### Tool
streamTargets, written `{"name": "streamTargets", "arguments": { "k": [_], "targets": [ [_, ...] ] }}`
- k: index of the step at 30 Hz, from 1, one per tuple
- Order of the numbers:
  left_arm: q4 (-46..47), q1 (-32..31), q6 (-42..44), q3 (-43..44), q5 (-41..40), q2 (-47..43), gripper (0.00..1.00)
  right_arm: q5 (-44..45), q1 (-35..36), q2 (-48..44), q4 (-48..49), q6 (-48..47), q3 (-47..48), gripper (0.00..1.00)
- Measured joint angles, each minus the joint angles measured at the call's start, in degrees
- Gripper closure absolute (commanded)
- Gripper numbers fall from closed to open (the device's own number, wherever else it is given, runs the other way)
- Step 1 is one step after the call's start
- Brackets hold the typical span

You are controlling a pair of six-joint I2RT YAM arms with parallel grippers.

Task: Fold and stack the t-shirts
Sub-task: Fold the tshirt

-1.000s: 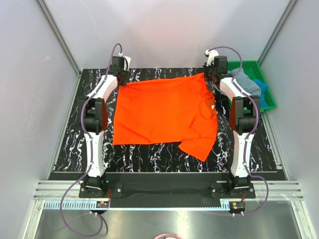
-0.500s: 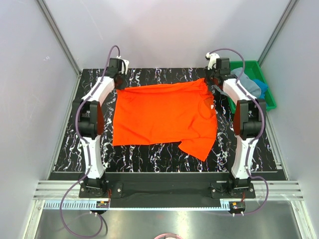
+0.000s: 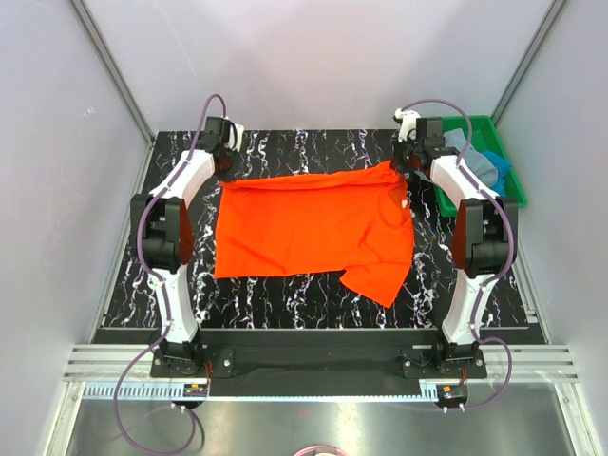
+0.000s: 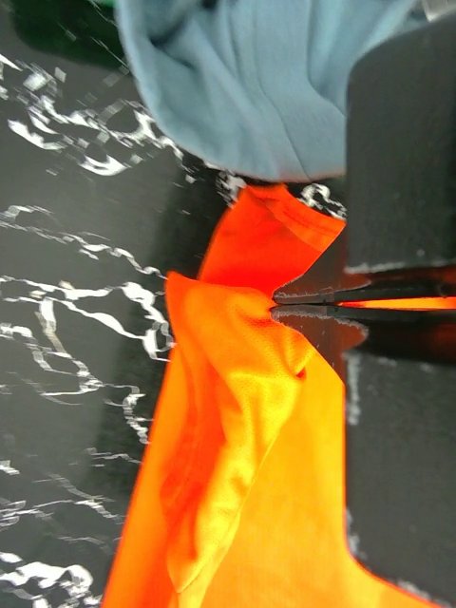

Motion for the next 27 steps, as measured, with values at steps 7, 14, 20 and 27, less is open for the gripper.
{"name": "streamTargets", "arguments": {
  "k": [7,14,20,27],
  "targets": [
    [-1.5,0.0,-1.3,-3.8,1.0,-1.3,1.00,-1.1,-0.1,-0.9,-2.2,-0.3,-3.6,1.00],
    [-2.5,0.0,-1.7,-6.3,1.9,-3.2,1.00,-1.4,-0.1,-4.5,-3.0,-0.7,-7.1,1.00],
    [-2.8,0.0,-1.9,-6.6,2.0,-4.3,1.00,-1.5,-0.1,-5.9,-2.9,-0.7,-8.5,1.00],
    [-3.8,0.0,-2.4,-7.7,2.1,-4.3,1.00,-2.4,-0.2,-6.2,-3.8,-0.9,-11.4,1.00]
  ]
}}
